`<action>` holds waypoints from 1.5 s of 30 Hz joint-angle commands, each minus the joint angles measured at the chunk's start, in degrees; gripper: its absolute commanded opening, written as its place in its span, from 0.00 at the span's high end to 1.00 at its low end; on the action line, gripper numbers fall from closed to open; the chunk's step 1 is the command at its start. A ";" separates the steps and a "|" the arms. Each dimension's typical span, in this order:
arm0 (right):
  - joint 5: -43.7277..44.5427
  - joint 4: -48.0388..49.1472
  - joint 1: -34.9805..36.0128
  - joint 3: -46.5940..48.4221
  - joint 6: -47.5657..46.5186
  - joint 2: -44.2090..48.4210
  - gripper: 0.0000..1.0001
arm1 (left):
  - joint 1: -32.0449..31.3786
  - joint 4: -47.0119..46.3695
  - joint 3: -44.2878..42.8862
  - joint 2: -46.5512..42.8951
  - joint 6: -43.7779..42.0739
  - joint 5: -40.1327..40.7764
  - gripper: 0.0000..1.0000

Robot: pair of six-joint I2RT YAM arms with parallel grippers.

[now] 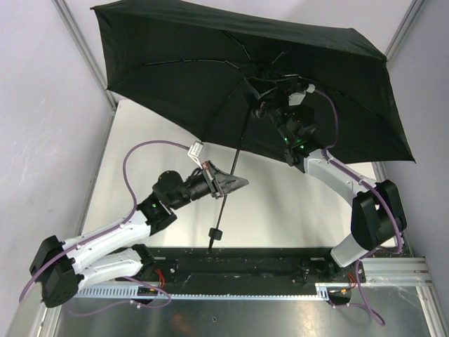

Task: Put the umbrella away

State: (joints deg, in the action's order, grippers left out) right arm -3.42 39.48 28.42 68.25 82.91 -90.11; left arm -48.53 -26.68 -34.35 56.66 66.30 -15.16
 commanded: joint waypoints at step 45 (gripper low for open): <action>-15.91 2.82 -2.09 -5.63 -6.37 9.02 1.00 | 8.37 -5.15 -9.76 5.42 0.58 -7.42 0.98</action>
State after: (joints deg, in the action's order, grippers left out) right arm -9.54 40.91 25.28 62.57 78.65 -84.49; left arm -42.24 -27.31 -39.33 61.10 69.97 -26.33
